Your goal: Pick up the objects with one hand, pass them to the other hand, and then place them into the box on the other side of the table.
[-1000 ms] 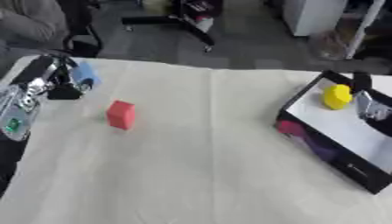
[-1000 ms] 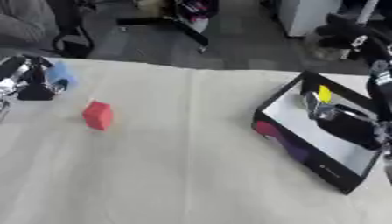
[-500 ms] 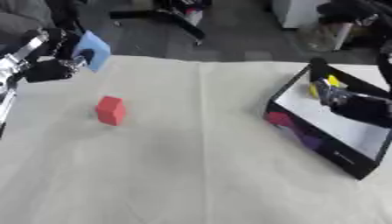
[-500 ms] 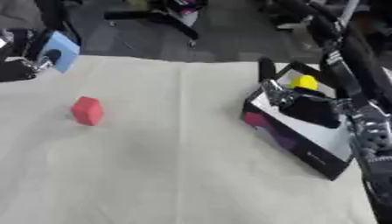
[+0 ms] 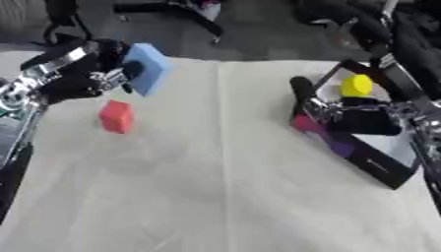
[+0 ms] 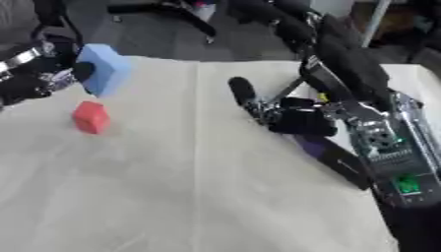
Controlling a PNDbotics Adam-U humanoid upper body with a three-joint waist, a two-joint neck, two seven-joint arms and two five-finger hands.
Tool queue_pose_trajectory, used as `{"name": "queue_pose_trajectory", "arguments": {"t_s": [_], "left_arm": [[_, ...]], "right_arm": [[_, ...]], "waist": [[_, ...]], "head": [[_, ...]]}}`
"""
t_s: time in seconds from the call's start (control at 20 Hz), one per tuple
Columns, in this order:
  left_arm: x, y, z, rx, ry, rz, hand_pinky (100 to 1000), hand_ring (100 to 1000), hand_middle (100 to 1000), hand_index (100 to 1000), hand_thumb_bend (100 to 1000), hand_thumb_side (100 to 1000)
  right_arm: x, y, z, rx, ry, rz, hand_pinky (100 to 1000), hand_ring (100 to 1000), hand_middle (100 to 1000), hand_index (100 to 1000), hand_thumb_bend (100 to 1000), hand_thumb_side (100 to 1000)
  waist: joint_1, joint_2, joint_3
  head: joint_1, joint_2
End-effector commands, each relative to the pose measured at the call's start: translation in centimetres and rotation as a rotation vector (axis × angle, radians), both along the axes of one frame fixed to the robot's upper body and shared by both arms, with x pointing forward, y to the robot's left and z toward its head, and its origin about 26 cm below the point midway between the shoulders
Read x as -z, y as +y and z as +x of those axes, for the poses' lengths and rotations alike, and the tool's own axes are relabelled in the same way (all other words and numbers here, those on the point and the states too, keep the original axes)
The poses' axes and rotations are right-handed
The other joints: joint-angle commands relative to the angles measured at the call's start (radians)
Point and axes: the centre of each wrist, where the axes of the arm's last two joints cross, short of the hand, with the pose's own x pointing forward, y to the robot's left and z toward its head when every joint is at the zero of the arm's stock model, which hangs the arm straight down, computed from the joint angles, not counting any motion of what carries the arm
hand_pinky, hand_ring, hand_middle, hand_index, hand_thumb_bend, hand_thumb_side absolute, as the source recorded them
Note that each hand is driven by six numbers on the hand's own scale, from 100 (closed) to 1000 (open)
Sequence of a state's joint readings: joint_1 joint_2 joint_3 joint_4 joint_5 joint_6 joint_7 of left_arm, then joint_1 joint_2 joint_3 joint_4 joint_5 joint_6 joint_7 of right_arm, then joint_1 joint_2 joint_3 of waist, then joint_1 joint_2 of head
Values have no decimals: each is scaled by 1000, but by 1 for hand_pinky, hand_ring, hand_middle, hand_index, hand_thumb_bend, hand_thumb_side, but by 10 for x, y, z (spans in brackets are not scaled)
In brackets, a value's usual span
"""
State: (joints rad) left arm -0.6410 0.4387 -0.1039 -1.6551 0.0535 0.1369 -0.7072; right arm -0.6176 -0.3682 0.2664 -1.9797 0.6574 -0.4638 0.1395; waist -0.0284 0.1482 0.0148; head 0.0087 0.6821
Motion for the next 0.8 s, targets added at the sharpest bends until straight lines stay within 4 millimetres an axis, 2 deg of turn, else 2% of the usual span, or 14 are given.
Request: {"name": "queue_pose_trajectory", "arguments": {"t_s": [0.05, 0.2, 0.45, 0.8], "left_arm": [[-11, -9, -7, 91, -24, 10, 586, 462, 387, 527, 100, 581], [-12, -16, -9, 146, -25, 17, 589, 464, 387, 527, 100, 582], [-14, -28, -11, 226, -22, 24, 592, 465, 387, 528, 100, 587], [-20, -38, -13, 297, -36, 32, 600, 469, 388, 530, 100, 582]], "right_arm": [[-9, 7, -5, 2, -64, -45, 838, 808, 831, 991, 298, 253], [-10, 12, -6, 14, -81, -60, 845, 814, 834, 994, 341, 293], [-15, 18, -8, 23, -109, -69, 866, 831, 844, 997, 380, 304], [-16, 27, -10, -5, -121, -89, 871, 833, 847, 993, 375, 321]], "waist": [[1, -19, 2], [0, -19, 4], [-2, -19, 6], [-3, -19, 10]], "head": [[1, 1], [1, -2], [1, -7], [-3, -13]]}}
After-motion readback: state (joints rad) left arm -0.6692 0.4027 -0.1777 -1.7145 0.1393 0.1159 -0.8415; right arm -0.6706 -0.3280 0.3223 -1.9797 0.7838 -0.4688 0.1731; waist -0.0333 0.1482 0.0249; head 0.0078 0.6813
